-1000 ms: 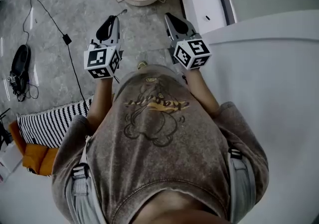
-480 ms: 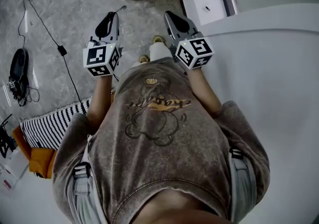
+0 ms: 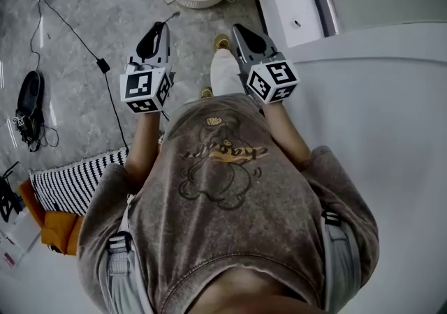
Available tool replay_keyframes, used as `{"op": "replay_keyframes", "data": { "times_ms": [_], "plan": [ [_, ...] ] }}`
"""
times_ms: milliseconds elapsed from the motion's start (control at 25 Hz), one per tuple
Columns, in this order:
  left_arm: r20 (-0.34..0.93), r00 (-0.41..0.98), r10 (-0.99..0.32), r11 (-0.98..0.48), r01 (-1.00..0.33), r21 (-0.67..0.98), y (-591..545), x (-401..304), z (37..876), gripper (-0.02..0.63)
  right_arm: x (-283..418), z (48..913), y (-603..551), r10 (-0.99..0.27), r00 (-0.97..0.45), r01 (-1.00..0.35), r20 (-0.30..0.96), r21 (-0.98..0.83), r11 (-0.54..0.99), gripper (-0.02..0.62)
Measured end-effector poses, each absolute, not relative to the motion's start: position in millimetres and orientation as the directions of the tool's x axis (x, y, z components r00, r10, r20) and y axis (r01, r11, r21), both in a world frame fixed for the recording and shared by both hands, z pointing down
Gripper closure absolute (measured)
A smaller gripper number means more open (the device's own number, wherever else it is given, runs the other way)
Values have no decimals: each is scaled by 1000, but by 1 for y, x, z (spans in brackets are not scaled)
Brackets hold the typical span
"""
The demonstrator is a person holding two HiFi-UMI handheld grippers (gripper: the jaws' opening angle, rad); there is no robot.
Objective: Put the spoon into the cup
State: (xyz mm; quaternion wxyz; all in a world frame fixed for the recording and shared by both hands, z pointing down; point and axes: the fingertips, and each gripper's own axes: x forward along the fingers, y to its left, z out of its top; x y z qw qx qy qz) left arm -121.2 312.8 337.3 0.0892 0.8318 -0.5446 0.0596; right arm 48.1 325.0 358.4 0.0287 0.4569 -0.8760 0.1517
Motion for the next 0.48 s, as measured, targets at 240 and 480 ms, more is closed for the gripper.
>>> {"op": "replay_keyframes", "data": {
  "times_ms": [240,480],
  "plan": [
    [200,402,-893,-393,-916,87,293,-123,343,551,43,366,303,-789,-584,-805,190,-253,536,575],
    [197,411,-890,-401,-912,90,278,-120,345,551,45,368,291,-794,-578,-810,188,-245,532,575]
  ]
}}
